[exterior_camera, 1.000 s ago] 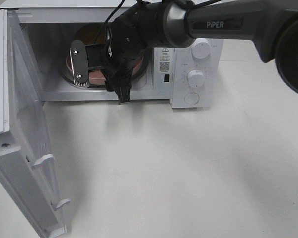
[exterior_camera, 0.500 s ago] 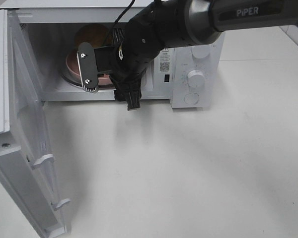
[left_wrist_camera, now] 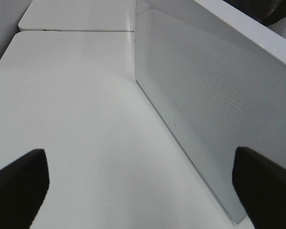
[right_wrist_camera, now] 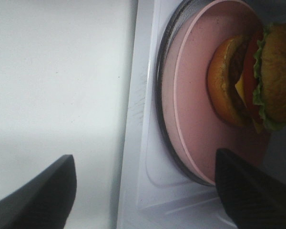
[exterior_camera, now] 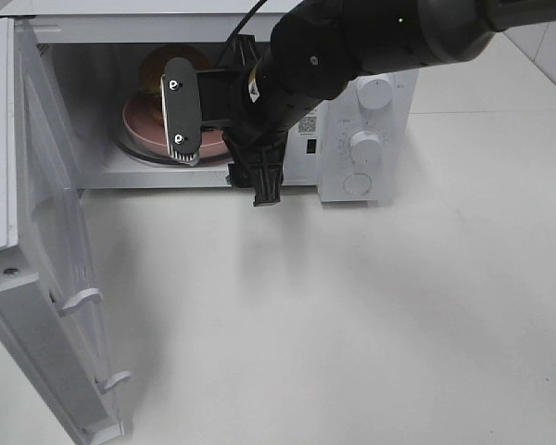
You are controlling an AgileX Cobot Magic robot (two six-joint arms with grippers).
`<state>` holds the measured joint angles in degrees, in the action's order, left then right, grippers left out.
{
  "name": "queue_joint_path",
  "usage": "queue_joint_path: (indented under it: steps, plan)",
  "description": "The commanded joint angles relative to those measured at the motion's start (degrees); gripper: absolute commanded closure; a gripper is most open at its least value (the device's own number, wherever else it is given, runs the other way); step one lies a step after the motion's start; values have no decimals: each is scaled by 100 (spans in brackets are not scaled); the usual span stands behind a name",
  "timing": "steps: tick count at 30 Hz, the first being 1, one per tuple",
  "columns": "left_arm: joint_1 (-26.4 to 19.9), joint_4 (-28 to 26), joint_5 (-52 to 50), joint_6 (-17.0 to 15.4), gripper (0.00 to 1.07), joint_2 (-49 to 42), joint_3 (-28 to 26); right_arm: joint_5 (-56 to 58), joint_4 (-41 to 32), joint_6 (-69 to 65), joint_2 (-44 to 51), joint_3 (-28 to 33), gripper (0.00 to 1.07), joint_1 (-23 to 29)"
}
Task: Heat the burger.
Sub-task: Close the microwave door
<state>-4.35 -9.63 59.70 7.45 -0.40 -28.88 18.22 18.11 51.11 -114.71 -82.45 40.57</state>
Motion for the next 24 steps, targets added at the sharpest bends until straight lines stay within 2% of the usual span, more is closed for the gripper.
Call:
queue_joint_path:
  steps: [1,14,20,24]
  plan:
    - [29,-34,-11,-23,7,-103,-6,-109,-23,-304,264,252,31,17]
    - [29,-34,-11,-23,7,-103,-6,-149,-29,-1753,951,1014,31,17]
    - [29,-34,-11,-23,7,-103,-6,69,-103,-2756,1301,1404,31,17]
    - [29,-34,-11,-23,7,-103,-6,550,-195,-3925,1553,1633,31,17]
